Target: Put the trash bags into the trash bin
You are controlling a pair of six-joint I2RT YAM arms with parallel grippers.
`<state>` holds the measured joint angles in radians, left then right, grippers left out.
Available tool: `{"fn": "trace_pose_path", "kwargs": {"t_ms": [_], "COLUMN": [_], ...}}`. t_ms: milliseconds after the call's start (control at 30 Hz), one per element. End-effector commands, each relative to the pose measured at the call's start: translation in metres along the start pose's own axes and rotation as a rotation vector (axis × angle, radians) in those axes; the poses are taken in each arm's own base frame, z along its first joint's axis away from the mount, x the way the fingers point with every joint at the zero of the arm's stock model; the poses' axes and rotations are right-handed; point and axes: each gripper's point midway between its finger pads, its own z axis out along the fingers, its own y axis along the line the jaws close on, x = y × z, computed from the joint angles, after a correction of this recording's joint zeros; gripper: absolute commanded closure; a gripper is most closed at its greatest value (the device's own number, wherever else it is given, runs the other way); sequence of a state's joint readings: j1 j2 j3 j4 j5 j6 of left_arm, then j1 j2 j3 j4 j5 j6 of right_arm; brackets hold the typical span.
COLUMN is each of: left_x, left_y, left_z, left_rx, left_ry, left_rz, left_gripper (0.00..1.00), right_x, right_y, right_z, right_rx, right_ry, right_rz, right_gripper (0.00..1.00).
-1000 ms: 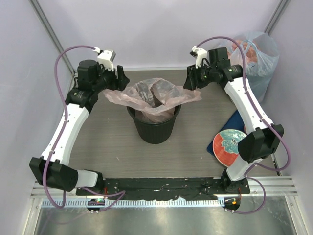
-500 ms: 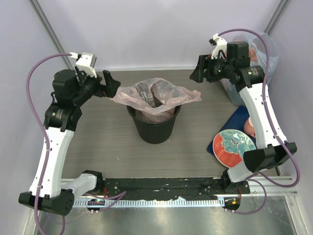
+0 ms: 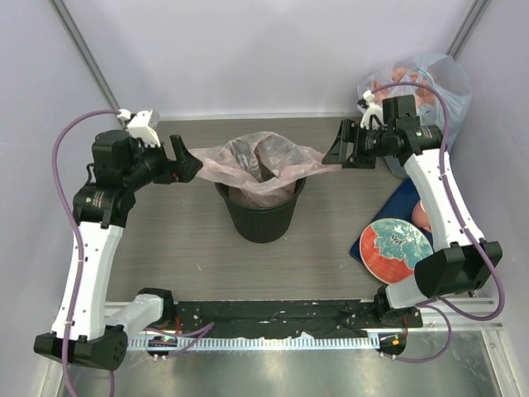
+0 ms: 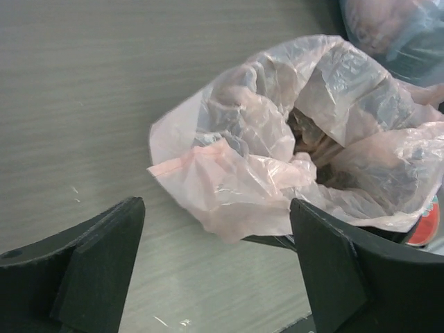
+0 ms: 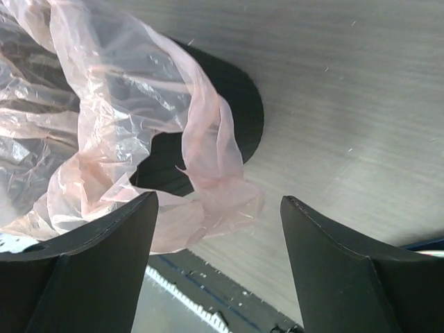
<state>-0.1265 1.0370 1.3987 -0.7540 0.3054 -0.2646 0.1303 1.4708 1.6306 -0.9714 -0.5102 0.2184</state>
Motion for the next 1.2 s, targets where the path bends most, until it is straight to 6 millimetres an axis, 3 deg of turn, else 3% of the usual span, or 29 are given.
{"fn": "trace_pose_path", "kwargs": {"t_ms": [0,67,133,200,233,300,333,433,467,767,900,1000,1100,1167], "left_x": [0.027,0.032,0.037,0.043,0.043,0.048,0.050,0.058,0.061,0.127,0.137,0.163,0.188,0.192], "left_y": [-0.012,-0.013,-0.016,-0.019,-0.018,-0.016,-0.018,-0.002,0.002,0.019,0.013,0.031,0.044,0.049], "left_z": [0.006,0.007,0.006,0.006,0.006,0.008,0.007,0.010,0.010,0.019,0.023,0.033,0.039,0.044], "left_rx": [0.098,0.125,0.161,0.197,0.202,0.214,0.230,0.197,0.186,0.142,0.194,0.110,0.049,0.030], "left_ry": [0.093,0.100,0.100,0.105,0.100,0.098,0.099,0.103,0.109,0.249,0.283,0.346,0.431,0.436], "left_rz": [-0.162,-0.203,-0.252,-0.281,-0.310,-0.330,-0.338,-0.387,-0.403,-0.530,-0.574,-0.580,-0.614,-0.620], "left_gripper": [0.15,0.30,0.37,0.46,0.49,0.61,0.65,0.89,1.00,1.00,1.00,1.00,1.00,1.00], "right_x": [0.019,0.026,0.034,0.039,0.041,0.043,0.045,0.052,0.055,0.086,0.075,0.079,0.101,0.120], "right_y": [0.019,0.023,0.027,0.025,0.027,0.024,0.022,0.013,0.010,0.003,0.031,0.040,0.027,0.010], "right_z": [-0.001,-0.001,-0.002,-0.001,-0.001,0.001,0.001,0.006,0.007,0.017,0.003,-0.003,0.003,0.013], "right_rx": [-0.133,-0.163,-0.202,-0.213,-0.230,-0.234,-0.232,-0.218,-0.213,-0.263,-0.400,-0.434,-0.392,-0.341], "right_ry": [0.069,0.088,0.112,0.127,0.131,0.139,0.141,0.158,0.163,0.263,0.255,0.257,0.306,0.360], "right_rz": [0.070,0.081,0.099,0.114,0.115,0.127,0.127,0.129,0.126,0.123,0.131,0.116,0.126,0.143], "right_gripper": [0.25,0.33,0.47,0.55,0.65,0.75,0.87,0.99,0.99,0.99,0.99,0.99,0.99,0.99]}}
